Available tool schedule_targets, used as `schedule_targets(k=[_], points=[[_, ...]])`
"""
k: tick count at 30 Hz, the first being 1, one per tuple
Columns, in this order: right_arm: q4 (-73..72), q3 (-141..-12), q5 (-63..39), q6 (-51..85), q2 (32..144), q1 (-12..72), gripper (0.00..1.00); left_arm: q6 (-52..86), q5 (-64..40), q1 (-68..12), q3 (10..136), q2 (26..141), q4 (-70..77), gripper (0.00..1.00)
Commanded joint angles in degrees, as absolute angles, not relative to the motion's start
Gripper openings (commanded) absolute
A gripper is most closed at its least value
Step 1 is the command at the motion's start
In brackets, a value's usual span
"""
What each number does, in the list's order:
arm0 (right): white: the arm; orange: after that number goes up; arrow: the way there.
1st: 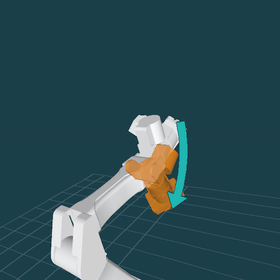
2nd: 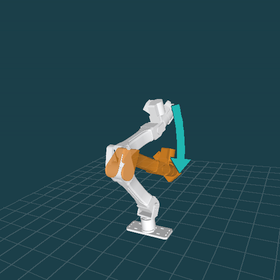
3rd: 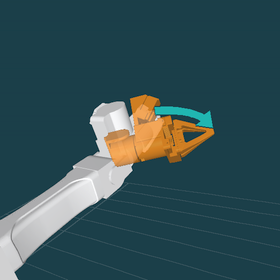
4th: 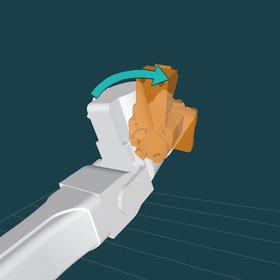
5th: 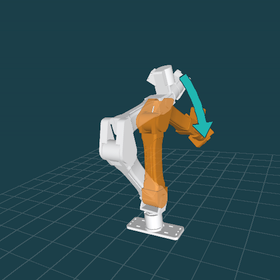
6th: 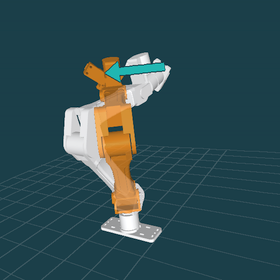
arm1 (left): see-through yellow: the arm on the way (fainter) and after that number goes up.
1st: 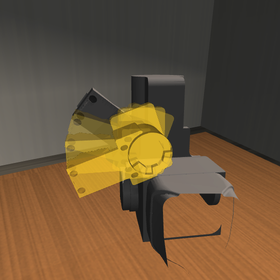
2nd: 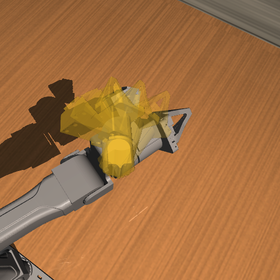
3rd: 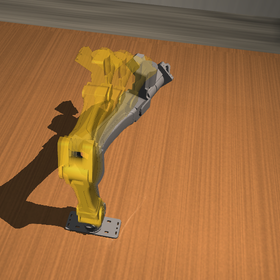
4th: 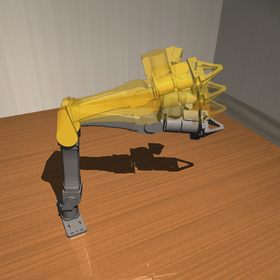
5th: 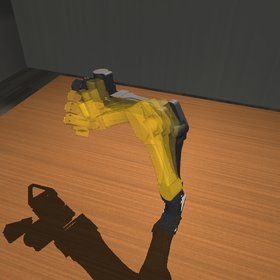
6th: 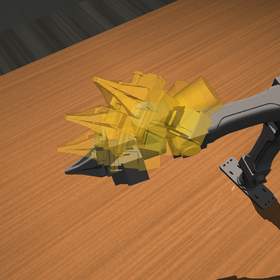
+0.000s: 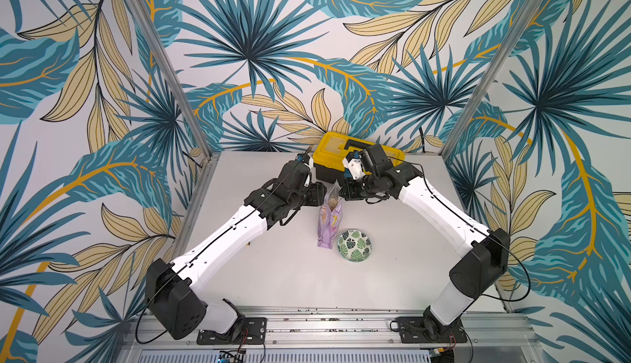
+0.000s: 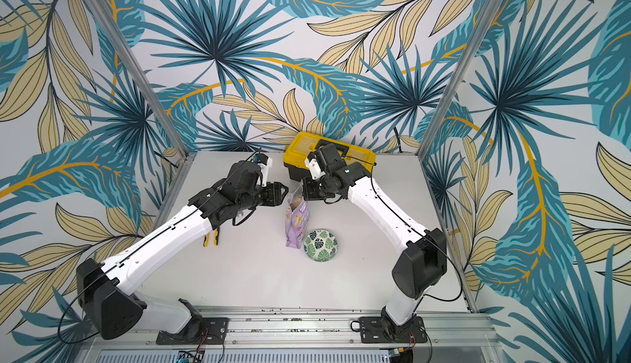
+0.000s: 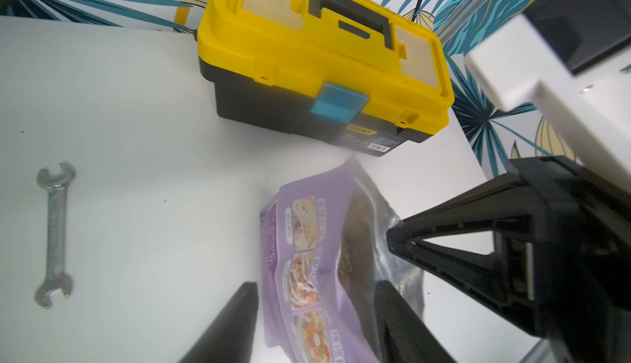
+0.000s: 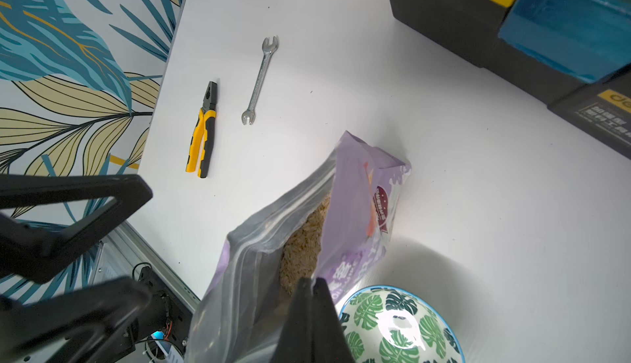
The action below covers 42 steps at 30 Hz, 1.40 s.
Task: Pour the oats into the breakfast bowl
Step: Open the oats bag at the center of the board.
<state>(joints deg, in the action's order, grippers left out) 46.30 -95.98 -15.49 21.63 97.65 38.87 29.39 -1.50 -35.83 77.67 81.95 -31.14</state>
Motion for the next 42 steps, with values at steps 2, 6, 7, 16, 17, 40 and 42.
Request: schedule_targets(k=[2, 6, 7, 16, 17, 40, 42], points=[[43.65, -96.20, -16.14, 22.22, 97.82, 39.50, 0.00, 28.71, -6.04, -36.15, 81.18, 85.22, -34.45, 0.63], [43.98, -96.57, -15.23, 22.32, 97.99, 39.85, 0.00, 27.12, -6.18, -36.80, 83.91, 89.02, -37.16, 0.64], [44.23, -96.68, -14.90, 22.32, 97.96, 39.94, 0.00, 26.56, -5.67, -37.01, 84.72, 89.94, -37.97, 0.64], [47.63, -97.91, -8.59, 21.91, 97.97, 40.30, 0.00, 21.85, 4.72, -38.56, 89.15, 94.04, -47.02, 0.48], [48.34, -98.22, -7.46, 21.69, 97.99, 40.33, 0.00, 21.20, 6.57, -38.58, 89.65, 94.04, -48.11, 0.44], [51.00, -102.65, -5.85, 16.67, 99.19, 40.77, 0.00, 14.77, 18.13, -38.58, 94.08, 91.97, -56.79, 0.35], [49.98, -102.53, -7.03, 17.32, 99.21, 41.02, 0.00, 15.44, 13.76, -38.58, 93.92, 91.88, -55.00, 0.45]])
